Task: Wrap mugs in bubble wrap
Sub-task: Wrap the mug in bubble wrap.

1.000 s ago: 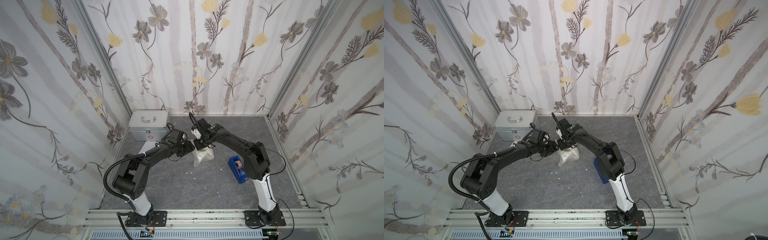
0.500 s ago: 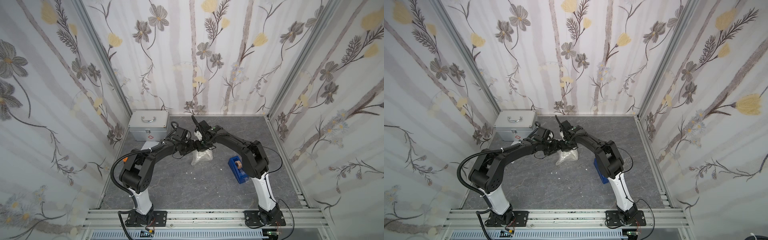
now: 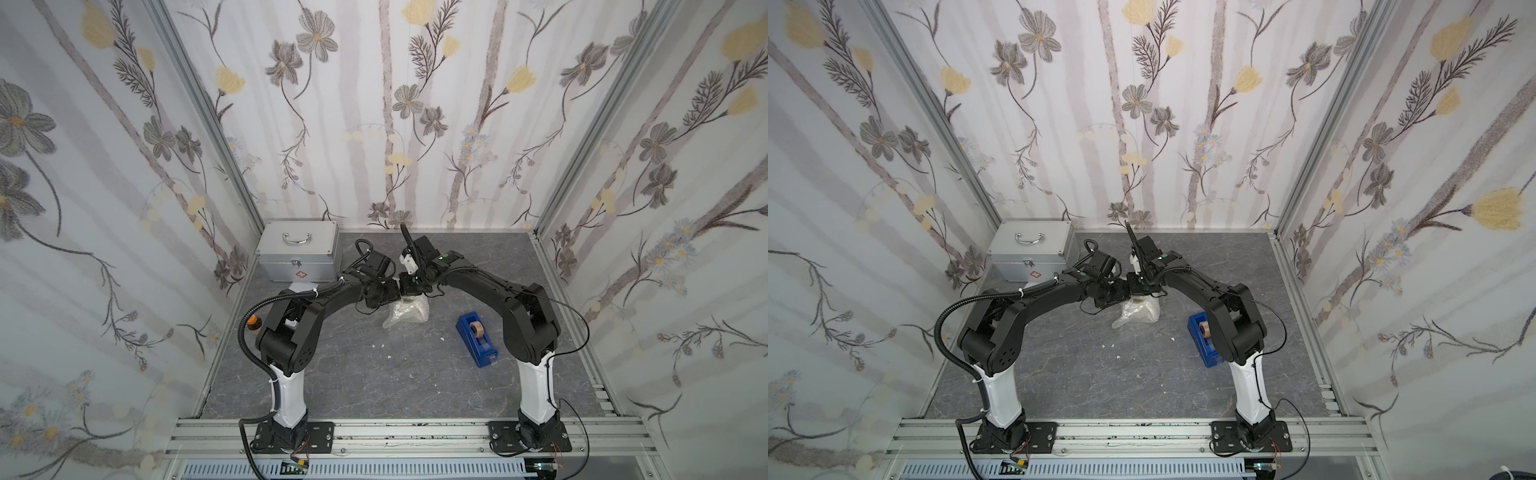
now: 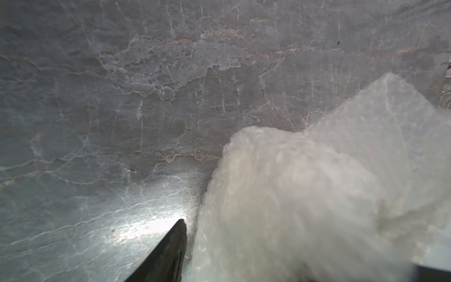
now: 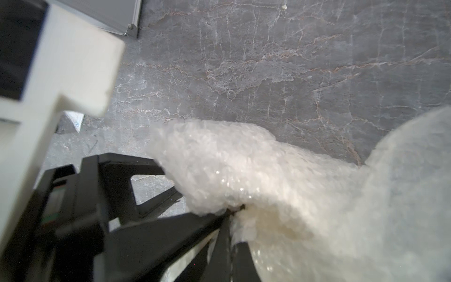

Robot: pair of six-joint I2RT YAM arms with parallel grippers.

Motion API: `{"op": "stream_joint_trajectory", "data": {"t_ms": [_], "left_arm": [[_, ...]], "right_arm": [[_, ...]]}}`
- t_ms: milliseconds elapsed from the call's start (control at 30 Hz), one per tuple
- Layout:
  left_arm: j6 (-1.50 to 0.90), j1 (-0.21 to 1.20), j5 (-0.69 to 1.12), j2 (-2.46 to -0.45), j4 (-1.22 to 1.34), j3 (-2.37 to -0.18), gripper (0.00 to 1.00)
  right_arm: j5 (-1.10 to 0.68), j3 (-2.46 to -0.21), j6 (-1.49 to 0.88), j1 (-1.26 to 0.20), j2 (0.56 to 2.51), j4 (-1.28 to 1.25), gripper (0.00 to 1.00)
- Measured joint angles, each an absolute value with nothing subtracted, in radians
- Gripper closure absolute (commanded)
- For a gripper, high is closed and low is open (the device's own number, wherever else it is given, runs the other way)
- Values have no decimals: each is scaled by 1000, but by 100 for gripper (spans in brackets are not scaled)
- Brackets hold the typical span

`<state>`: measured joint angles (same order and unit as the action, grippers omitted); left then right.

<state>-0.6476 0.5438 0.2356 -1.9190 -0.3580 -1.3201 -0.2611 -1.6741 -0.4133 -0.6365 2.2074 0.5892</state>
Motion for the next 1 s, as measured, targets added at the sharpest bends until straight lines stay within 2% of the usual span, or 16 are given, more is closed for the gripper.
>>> {"op": "stream_joint_trajectory", "data": {"t_ms": [200,300,367,467,600,867,1000], "left_arm": [[-636,549,213,-1944,-401,-1351,39],[-638,550,203,-1945,-419,-1356,39],[-642,550,192,-1945,-420,-1359,39],[-643,550,188,-1941,-419,-1359,39],[-644,550,191,-1930,-424,-1360,37],[-635,535,225,-1917,-421,-1341,33],[-636,533,236,-1944,-425,-1361,33]], "right_arm": [[-287,-1648,-438,-623,2199,543,79],[-290,-1647,-443,-619,2233,533,77],[-294,-1651,-442,-618,2252,529,79],[-293,-1668,-440,-619,2277,533,89],[-278,-1703,-414,-625,2316,569,92],[-263,-1743,-393,-643,2349,607,93],[-235,-1739,-403,-644,2323,607,86]]}}
